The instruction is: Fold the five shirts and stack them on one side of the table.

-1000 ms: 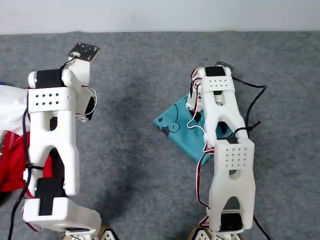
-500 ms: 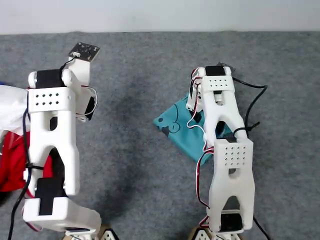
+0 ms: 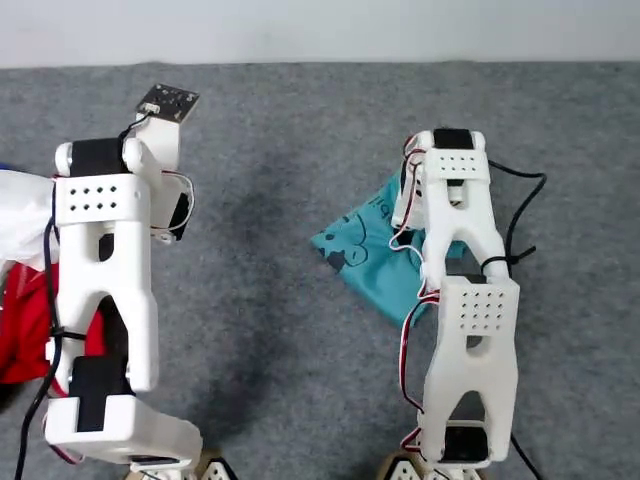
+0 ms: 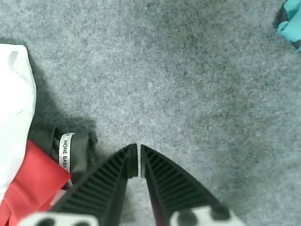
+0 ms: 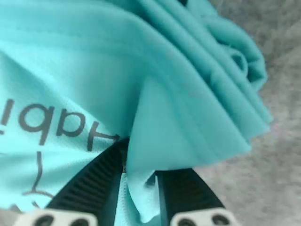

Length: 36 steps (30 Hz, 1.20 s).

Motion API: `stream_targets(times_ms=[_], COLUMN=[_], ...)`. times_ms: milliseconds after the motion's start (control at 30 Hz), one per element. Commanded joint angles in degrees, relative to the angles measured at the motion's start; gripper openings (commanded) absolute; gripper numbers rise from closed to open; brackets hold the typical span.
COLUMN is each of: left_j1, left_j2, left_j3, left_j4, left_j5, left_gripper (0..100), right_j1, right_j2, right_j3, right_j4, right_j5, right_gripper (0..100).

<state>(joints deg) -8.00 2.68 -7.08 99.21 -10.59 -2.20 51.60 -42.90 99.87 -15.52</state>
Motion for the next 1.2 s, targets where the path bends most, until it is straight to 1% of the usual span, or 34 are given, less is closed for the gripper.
stream_targets(times_ms=[0,167,367,767,833,967,1167], left_j1=[-0.53,-0.53,-0.53,-0.26,-0.18,-0.35,-0.53], left_j2=[-3.25,-3.25,-3.25,-3.25,-3.25,-3.25,-3.25], left_j3=[-0.22,-0.22,-0.22,-0.22,-0.22,-0.22,-0.22], left_j4=[1.32,1.32,1.32,1.32,1.32,1.32,1.32], left_j5=[-0.18,-0.18,-0.09,-0.09,-0.09,-0.09,-0.09], left_gripper=[3,3,3,3,3,3,3], right_j1=[3.12,9.89,18.51,35.03,37.49,41.80,43.47], right_j2=[-5.93,-13.23,-18.51,-23.78,-23.43,-21.49,-15.25], right_j3=[-1.14,-1.05,-1.05,-1.41,-1.41,-1.32,-1.32], right_j4=[2.95,2.95,2.86,2.42,1.19,-4.44,-11.74], right_j5=[5.80,16.44,29.54,48.26,50.81,53.71,55.30], right_gripper=[0.9,0.9,0.9,0.9,0.9,0.9,1.5])
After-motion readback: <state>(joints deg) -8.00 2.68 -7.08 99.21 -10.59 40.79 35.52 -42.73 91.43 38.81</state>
